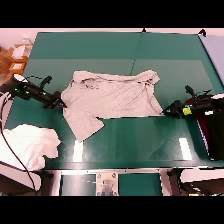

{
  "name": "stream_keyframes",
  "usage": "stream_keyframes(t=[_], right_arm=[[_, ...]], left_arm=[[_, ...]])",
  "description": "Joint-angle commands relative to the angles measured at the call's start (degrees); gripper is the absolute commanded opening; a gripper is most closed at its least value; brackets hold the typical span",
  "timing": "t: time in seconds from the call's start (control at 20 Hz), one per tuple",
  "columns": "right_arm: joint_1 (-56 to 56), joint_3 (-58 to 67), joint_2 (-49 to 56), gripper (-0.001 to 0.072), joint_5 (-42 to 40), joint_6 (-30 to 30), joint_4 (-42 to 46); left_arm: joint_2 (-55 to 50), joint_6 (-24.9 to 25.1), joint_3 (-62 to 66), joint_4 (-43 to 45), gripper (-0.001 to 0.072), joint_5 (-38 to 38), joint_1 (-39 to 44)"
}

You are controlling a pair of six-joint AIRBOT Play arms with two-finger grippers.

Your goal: Fold the shirts.

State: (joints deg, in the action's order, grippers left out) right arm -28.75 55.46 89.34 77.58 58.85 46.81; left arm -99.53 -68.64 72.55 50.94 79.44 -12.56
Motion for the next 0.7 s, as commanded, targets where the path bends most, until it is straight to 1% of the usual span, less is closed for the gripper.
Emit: stream_keyframes(t=[0.0, 0.1, 0.15, 0.2, 0.25, 0.45, 0.5, 0.55, 0.6, 0.65], right_arm=[[-0.63, 1.66, -2.97, 0.0293, 1.86, 0.74, 4.17], [0.11, 1.33, -3.21, 0.0430, 0.76, 0.70, 5.40], [0.79, 1.14, -3.19, 0.0433, -0.02, 0.68, 7.37], [1.68, 1.16, -3.15, 0.0464, -0.57, 0.15, 9.35], [2.69, 1.16, -3.17, 0.0470, -1.40, -1.16, 10.47], [6.01, 1.25, -2.97, 0.0466, -6.93, -0.74, 10.88], [6.69, 1.29, -2.56, 0.0421, -7.17, -0.59, 10.86], [7.10, 1.29, -2.12, 0.0394, -7.23, 0.13, 10.80], [7.43, 1.31, -1.62, 0.0393, -7.30, 0.79, 10.67], [7.69, 1.44, -1.05, 0.0361, -7.08, 1.09, 10.64]], left_arm=[[-0.02, 0.17, 0.07, 0.11, 0.0025, 0.52, -0.04], [-0.02, 0.17, 0.07, 0.09, 0.0025, 0.35, -0.04], [-0.02, 0.15, 0.07, 0.07, 0.0025, 0.26, -0.04], [-0.02, 0.15, 0.04, 0.09, 0.0025, 0.26, -0.04], [-0.02, 0.15, 0.07, 0.09, 0.0025, 0.24, -0.04], [-0.02, 0.11, 0.07, 0.07, 0.0025, 0.28, -0.04], [-0.02, 0.11, 0.07, 0.07, 0.0025, 0.26, -0.04], [-0.02, 0.11, 0.04, 0.07, 0.0025, 0.24, -0.04], [-0.02, 0.13, 0.07, 0.07, 0.0025, 0.22, -0.04], [-0.02, 0.13, 0.07, 0.07, 0.0025, 0.24, -0.04]])
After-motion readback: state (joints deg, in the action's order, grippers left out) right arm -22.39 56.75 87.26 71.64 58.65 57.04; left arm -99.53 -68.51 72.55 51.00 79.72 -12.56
